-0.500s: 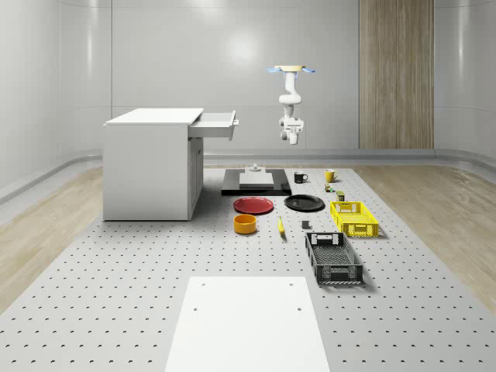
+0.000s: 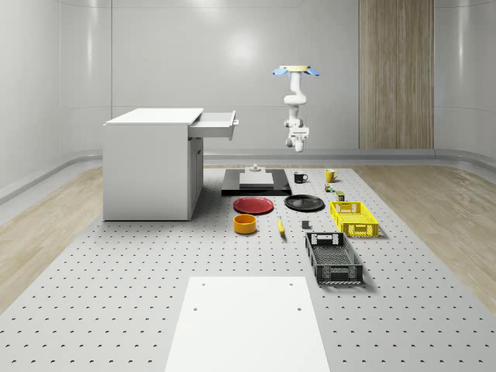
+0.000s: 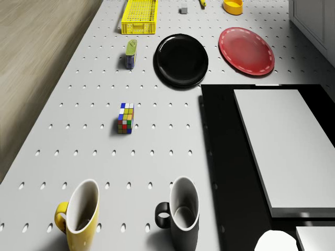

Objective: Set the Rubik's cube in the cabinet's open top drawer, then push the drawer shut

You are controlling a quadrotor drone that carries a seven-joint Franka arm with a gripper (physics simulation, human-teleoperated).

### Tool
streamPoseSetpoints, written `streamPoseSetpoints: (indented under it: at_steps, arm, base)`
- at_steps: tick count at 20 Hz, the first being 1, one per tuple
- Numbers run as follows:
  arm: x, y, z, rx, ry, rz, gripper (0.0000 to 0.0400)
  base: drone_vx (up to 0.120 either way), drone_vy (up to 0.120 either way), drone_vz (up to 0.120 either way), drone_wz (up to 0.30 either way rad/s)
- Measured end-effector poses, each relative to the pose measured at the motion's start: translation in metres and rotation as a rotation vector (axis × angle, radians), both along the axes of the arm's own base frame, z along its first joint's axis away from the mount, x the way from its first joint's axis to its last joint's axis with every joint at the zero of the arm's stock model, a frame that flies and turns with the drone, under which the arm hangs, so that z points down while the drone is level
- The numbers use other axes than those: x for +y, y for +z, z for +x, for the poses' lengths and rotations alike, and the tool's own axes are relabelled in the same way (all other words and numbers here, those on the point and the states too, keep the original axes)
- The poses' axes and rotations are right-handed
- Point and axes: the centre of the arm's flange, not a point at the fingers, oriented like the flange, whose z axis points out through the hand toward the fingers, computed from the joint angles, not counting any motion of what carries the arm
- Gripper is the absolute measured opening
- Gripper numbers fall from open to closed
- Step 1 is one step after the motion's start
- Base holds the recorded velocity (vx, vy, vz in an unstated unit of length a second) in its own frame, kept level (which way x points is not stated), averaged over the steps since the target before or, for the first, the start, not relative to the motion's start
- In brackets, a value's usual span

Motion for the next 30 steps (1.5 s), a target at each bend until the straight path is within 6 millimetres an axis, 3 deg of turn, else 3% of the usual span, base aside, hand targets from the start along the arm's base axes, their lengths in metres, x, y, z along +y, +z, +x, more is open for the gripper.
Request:
streamPoseSetpoints:
  at_steps: [9,30]
  arm:
    - [0.000,0.023,0.002,-0.007,0.000,0.000,0.0400]
    - [0.000,0.027,0.000,-0.023,0.000,-0.003,0.0400]
  base:
    - [0.120,0.120,0.000,0.000]
    - [0.120,0.120,0.000,0.000]
